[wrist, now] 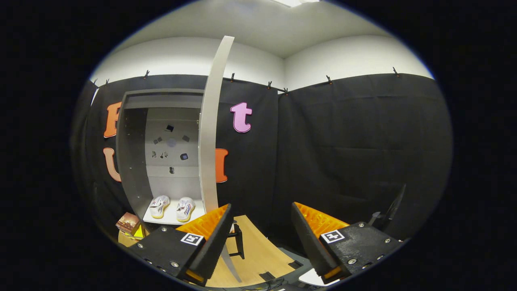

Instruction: Open the shoe cabinet door, grab the shoes and put them into the shoe cabinet, then close the shoe cabinet door.

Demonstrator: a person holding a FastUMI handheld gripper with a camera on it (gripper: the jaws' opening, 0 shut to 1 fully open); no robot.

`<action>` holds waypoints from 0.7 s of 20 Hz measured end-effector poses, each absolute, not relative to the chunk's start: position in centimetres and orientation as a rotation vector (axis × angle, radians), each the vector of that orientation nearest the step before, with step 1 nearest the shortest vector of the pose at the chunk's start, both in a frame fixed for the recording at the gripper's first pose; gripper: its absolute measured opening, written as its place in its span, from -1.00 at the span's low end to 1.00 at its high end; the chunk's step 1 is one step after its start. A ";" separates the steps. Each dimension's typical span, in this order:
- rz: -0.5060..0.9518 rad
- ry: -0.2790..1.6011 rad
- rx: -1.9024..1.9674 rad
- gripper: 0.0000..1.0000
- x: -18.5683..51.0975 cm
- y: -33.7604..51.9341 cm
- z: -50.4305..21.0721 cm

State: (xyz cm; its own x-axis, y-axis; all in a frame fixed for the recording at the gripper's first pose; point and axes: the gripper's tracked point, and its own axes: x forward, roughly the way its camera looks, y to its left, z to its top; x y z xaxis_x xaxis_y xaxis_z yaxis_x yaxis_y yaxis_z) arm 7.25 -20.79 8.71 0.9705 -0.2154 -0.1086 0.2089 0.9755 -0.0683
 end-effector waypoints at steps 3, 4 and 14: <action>-0.194 0.122 -0.058 0.80 6.3 -19.3 8.5; -0.182 0.123 -0.053 0.79 6.1 -18.7 8.4; -0.177 0.080 -0.121 0.78 5.2 -12.4 9.3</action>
State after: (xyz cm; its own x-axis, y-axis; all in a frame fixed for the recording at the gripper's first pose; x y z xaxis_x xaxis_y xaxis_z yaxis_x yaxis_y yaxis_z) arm 5.21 -12.37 9.31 0.9812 -0.1804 -0.0681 0.1707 0.9771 -0.1274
